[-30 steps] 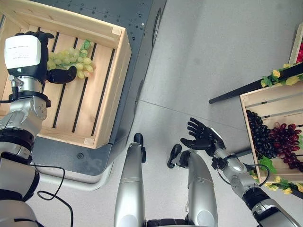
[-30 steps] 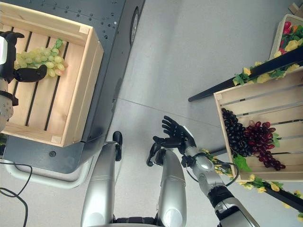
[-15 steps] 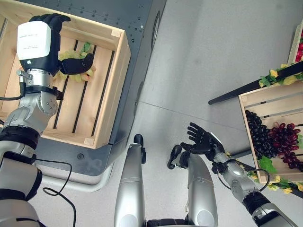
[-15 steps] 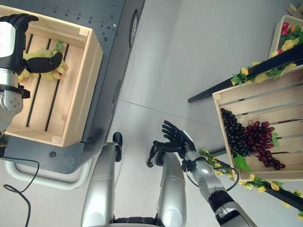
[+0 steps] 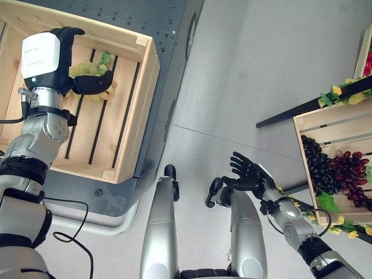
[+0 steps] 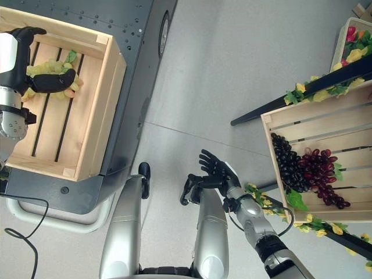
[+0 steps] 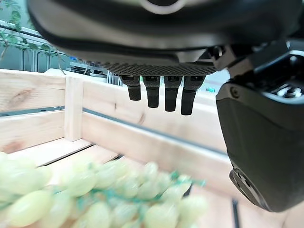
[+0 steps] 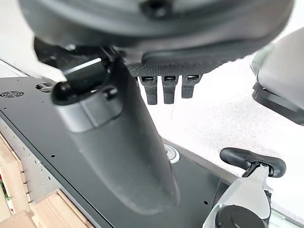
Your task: Pick up the fruits from the basket on one side to the basket on the other side
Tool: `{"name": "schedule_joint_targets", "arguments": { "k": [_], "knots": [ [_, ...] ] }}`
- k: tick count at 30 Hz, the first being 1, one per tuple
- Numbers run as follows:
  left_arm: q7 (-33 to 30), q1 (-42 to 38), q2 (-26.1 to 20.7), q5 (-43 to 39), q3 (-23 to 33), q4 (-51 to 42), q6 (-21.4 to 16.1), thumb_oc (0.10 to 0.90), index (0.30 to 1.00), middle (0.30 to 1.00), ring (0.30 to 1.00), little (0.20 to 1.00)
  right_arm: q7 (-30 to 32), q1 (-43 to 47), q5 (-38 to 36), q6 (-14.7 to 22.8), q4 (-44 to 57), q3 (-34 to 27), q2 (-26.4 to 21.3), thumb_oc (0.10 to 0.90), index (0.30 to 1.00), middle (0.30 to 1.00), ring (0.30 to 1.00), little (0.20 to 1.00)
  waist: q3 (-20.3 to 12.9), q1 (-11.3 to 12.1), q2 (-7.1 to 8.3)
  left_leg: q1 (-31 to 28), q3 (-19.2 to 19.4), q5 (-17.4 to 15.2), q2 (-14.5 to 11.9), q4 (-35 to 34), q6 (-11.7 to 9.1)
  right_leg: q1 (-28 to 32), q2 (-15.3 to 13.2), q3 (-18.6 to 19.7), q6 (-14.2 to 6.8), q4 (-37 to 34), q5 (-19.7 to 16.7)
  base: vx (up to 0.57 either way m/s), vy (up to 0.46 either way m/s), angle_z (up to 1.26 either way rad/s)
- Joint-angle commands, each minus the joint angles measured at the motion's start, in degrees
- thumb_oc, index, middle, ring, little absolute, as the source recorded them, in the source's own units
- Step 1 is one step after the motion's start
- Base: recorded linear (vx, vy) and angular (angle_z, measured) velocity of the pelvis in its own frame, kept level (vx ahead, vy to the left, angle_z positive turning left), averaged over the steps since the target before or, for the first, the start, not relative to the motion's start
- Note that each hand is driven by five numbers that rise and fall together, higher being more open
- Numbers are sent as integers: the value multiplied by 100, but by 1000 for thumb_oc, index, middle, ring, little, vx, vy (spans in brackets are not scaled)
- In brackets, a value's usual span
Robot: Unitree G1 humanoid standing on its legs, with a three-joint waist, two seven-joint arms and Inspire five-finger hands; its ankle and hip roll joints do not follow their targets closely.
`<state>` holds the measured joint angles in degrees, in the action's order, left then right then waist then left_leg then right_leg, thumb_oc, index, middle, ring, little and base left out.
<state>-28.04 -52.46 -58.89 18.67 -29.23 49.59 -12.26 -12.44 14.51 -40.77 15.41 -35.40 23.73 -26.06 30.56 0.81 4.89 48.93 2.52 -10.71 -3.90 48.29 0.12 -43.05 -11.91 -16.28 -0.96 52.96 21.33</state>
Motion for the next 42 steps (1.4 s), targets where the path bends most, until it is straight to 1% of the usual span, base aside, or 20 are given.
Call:
{"name": "schedule_joint_targets", "arguments": {
  "k": [1,5,7,8,10,14,15,16,17,18,20,23,29,30,31,33,34,35,39,42],
  "knots": [
    [-200,-325,-362,274,215,-5,168,800,900,900,900,900,-39,-151,42,461,601,-233,-158,800,900,900,900,900,-76,8,-232,-850,694,-650,235,-754,369,137,263,103,-12,-465,-483,0,0,0],
    [-293,-335,-393,371,25,163,546,800,900,900,900,900,-45,-106,33,490,534,-220,-161,800,900,900,900,900,-76,-11,-272,-784,720,-626,234,-763,361,60,263,126,-20,-483,-512,-9,30,0],
    [-356,-369,-380,329,-15,218,668,800,900,900,900,900,-49,-74,10,461,537,-214,-196,800,900,900,900,900,-76,-17,-268,-751,734,-626,227,-748,354,33,260,130,-14,-484,-515,-7,17,0],
    [-362,-428,-336,262,-52,255,861,800,900,900,900,900,-30,-36,-32,441,537,-200,-215,800,900,900,900,900,-76,-18,-253,-727,732,-613,228,-756,353,12,259,126,-13,-486,-524,0,0,0],
    [-302,-501,-278,243,-83,403,948,800,900,900,900,900,-2,-17,-65,511,493,-164,-197,800,900,900,900,900,-76,-22,-223,-675,721,-612,224,-729,358,-24,261,117,-20,-467,-531,0,0,0],
    [72,-775,-180,541,-360,743,1108,800,900,900,900,900,83,114,-131,588,427,-118,-186,800,900,900,900,900,-76,-52,-140,-561,705,-598,210,-709,345,-106,289,100,-28,-482,-568,-9,-2,0],
    [272,-865,-132,662,-483,860,1347,800,900,900,900,900,107,188,-154,585,408,-114,-188,800,900,900,900,900,-76,-66,-106,-524,700,-588,207,-727,354,-147,301,95,-33,-483,-582,0,0,0],
    [341,-908,-121,783,-563,917,1464,800,900,900,900,900,138,215,-168,594,404,-98,-190,800,900,900,900,900,-76,-71,-90,-503,703,-583,203,-731,363,-167,305,94,-40,-480,-595,0,0,0],
    [352,-928,-119,822,-594,951,1490,800,900,900,900,900,144,230,-177,598,400,-94,-192,800,900,900,900,900,-76,-73,-84,-490,704,-584,202,-728,366,-180,307,92,-41,-478,-599,0,0,0],
    [433,-992,-113,1053,-722,1092,1632,800,900,900,900,900,152,286,-237,601,369,-87,-199,800,900,900,900,900,-76,-93,-60,-443,708,-586,191,-719,378,-220,316,88,-44,-476,-614,0,0,0],
    [489,-1057,-113,1178,-885,1229,1741,800,900,900,900,900,137,337,-301,600,321,-87,-224,800,900,900,900,900,-76,-114,-42,-399,720,-578,174,-721,379,-261,323,90,-43,-481,-622,0,0,0],
    [548,-1129,-81,1238,-1081,1400,1812,800,900,900,900,900,64,397,-340,634,243,-78,-268,800,900,900,900,900,-76,-147,-37,-329,746,-575,163,-695,377,-331,327,103,-39,-476,-634,-14,24,-2],
    [805,-1145,-35,1046,-1167,1405,1566,800,900,900,900,900,23,461,-360,668,232,-69,-294,800,900,900,900,900,-76,-151,-46,-279,760,-560,167,-722,373,-395,334,114,-42,-483,-649,-6,10,-1],
    [1068,-1168,-24,1164,-1226,1402,1594,800,900,900,900,900,5,449,-367,711,234,-94,-293,800,900,900,900,900,-76,-154,-50,-275,758,-554,175,-732,378,-396,337,117,-52,-494,-667,0,0,0],
    [1171,-1162,-23,1202,-1258,1398,1654,800,900,900,900,900,8,460,-371,722,236,-101,-298,800,900,900,900,900,-76,-154,-57,-280,759,-547,177,-751,375,-394,336,117,-54,-505,-670,0,0,0],
    [1420,-1097,-27,1351,-1285,1364,1889,800,900,900,900,900,89,494,-364,713,311,-104,-315,800,900,900,900,900,-76,-143,-78,-286,755,-535,190,-776,374,-388,339,118,-52,-526,-674,0,0,0],
    [1516,-1084,-34,1403,-1315,1373,1950,562,542,542,542,542,90,497,-361,720,319,-110,-319,800,900,900,900,900,-76,-144,-84,-292,757,-534,191,-780,375,-383,337,119,-55,-530,-681,0,0,0],
    [1604,-1064,-62,1419,-1363,1371,2042,400,300,300,300,300,76,514,-369,728,312,-122,-336,800,900,900,900,900,-76,-142,-95,-312,766,-525,186,-806,373,-371,330,119,-58,-544,-694,0,0,0],
    [1829,-1058,-83,1322,-1405,1394,2415,400,300,300,300,300,78,541,-407,739,292,-145,-377,800,900,900,900,900,-76,-137,-142,-390,792,-519,181,-842,376,-319,299,124,-68,-550,-699,0,0,0],
    [1885,-1053,-107,1288,-1360,1442,2552,400,300,300,300,300,80,550,-437,724,274,-172,-396,800,900,900,900,900,-76,-132,-182,-449,800,-510,191,-870,372,-270,292,137,-65,-571,-691,0,0,0]
  ]
}}
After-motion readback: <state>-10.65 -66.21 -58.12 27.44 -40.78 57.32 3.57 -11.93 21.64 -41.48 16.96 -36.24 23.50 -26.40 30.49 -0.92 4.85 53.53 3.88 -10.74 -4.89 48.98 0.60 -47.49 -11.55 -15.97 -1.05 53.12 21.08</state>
